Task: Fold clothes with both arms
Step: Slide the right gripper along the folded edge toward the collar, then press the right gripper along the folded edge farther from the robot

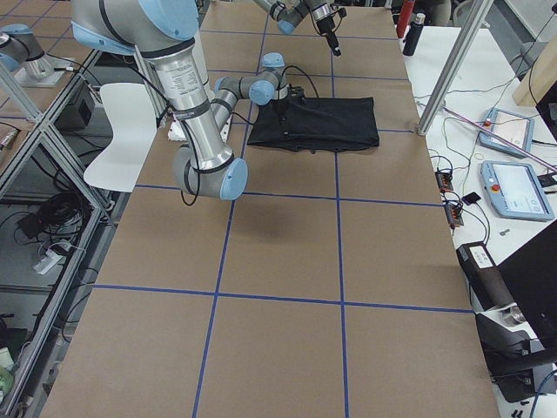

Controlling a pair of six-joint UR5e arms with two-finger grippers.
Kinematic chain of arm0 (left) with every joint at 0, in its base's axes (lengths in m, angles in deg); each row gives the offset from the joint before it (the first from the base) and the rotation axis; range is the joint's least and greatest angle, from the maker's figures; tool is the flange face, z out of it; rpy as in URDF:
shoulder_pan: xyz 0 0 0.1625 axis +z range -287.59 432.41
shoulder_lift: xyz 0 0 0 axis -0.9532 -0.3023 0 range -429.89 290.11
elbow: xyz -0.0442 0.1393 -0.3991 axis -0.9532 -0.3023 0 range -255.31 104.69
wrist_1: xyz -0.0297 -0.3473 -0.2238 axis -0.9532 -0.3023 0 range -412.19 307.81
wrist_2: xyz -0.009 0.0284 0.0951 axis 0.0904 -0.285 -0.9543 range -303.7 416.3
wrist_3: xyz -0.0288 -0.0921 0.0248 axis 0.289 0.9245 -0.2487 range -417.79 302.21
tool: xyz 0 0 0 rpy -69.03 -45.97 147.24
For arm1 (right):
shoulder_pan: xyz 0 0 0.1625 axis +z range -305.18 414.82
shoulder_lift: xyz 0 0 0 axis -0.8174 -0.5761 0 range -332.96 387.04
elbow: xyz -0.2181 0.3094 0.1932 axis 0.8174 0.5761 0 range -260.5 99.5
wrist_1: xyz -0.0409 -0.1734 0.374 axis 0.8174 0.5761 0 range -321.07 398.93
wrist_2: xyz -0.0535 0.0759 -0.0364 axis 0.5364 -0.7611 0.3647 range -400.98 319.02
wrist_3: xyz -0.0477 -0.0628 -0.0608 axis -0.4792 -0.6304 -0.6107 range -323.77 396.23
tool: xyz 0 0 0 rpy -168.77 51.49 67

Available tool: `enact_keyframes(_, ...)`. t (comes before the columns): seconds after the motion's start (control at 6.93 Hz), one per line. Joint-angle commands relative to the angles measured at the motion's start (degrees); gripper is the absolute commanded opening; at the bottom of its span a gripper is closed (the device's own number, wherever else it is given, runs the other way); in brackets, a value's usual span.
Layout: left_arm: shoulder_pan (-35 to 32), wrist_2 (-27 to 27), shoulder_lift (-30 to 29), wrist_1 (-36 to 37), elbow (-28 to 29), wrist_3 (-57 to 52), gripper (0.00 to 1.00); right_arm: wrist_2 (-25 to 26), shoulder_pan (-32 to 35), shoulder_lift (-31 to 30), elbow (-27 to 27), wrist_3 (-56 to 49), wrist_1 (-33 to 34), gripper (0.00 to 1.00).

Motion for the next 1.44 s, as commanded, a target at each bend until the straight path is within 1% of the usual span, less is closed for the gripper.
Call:
enact_keyframes(0.0,0.0,0.1,-0.1,0.0,-0.2,0.0,1.00,0.0,0.2,0.3,3.5,-0.2,-3.2,1.00)
enact_keyframes(0.72,0.1,0.1,-0.2,0.0,-0.3,0.1,1.00,-0.6,0.3,-0.3,4.5,-0.3,-2.7,1.00)
enact_keyframes(1.01,0.0,0.1,-0.2,0.0,-0.4,0.1,1.00,-2.2,1.8,-0.4,4.5,-0.4,-2.7,1.00)
enact_keyframes(1.3,0.0,0.9,-0.4,0.1,-0.6,0.4,1.00,-2.5,2.7,-1.4,4.5,-1.1,-2.7,1.00)
